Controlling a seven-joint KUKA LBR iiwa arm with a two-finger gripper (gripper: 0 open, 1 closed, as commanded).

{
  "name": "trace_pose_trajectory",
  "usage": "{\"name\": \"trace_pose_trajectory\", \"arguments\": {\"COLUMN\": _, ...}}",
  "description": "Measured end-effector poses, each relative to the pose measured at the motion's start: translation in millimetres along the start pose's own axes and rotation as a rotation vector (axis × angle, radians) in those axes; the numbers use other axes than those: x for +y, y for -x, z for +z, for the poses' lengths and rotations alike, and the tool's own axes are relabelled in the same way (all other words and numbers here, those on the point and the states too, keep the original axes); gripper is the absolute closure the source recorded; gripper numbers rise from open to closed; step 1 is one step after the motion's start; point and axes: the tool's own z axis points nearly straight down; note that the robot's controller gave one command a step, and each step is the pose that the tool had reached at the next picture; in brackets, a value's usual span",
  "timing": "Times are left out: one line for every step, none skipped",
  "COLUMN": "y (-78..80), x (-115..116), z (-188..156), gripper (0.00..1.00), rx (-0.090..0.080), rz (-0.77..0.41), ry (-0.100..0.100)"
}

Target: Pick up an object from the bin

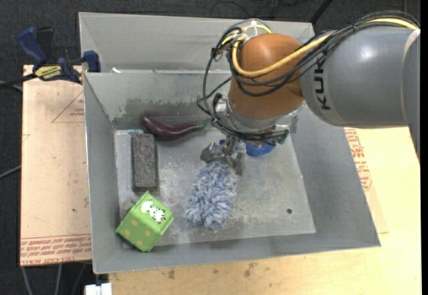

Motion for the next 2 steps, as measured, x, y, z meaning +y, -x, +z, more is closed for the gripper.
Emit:
{"name": "trace_pose_trajectory", "arguments": {"y": 0.5, "x": -0.3, "z": -19.6, "gripper": 1.00, "rx": -0.002, "rz": 0.001, "ry": -0.003}}
{"name": "trace_pose_trajectory", "arguments": {"y": 0.8, "x": -0.3, "z": -36.3, "gripper": 1.00, "rx": -0.003, "rz": 0.001, "ry": -0.004}}
